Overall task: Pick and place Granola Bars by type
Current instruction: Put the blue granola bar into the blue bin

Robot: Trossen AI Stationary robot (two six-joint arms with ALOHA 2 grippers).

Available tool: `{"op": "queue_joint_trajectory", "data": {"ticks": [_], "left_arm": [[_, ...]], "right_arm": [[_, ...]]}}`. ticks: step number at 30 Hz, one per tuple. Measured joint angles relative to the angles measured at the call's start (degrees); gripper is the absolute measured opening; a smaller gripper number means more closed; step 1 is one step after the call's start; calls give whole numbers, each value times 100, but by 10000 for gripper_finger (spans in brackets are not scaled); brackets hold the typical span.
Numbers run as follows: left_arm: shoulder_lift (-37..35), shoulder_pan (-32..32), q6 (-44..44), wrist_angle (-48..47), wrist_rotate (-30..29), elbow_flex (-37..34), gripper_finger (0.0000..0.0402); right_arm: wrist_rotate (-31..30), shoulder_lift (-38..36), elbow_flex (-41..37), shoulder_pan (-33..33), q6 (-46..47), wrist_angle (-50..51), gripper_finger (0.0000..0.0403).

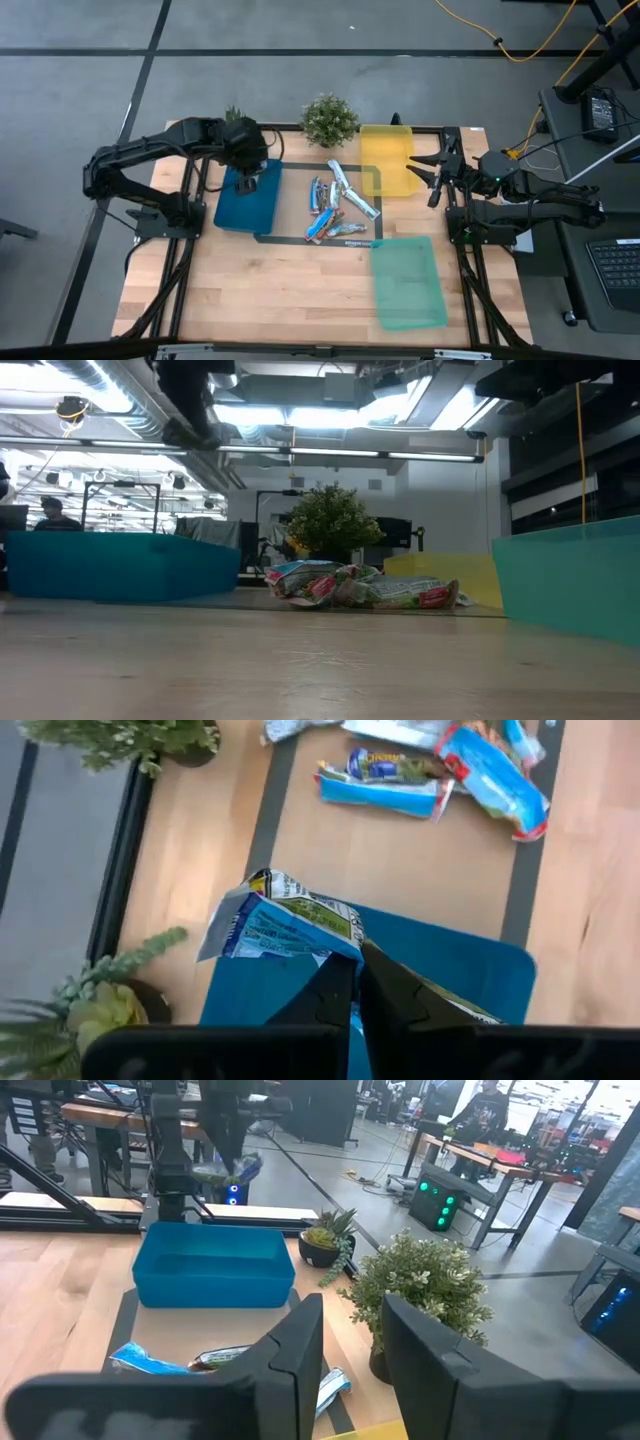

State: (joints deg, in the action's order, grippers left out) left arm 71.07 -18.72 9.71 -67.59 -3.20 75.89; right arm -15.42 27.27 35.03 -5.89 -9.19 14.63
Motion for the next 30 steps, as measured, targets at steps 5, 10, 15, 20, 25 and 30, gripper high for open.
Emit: {"op": "queue_joint_trajectory", "data": {"ticks": [5,10,15,20,25,30], "left_arm": [[-27,-277,420,639,584,-856,3],[-57,-521,432,1476,878,-2049,3],[-57,-636,233,2104,787,-2842,3],[-57,-667,158,2468,786,-3337,4],[-57,-665,57,2840,783,-3762,3],[-57,-665,-90,3000,776,-3914,8]], "right_arm": [[0,0,0,2,6,0,108],[0,0,0,2,8,0,108],[0,0,0,0,8,-2,108],[-2,0,0,0,-3,-2,108],[-2,0,0,2,-7,-2,108],[-2,-2,0,2,-9,-2,108]]}}
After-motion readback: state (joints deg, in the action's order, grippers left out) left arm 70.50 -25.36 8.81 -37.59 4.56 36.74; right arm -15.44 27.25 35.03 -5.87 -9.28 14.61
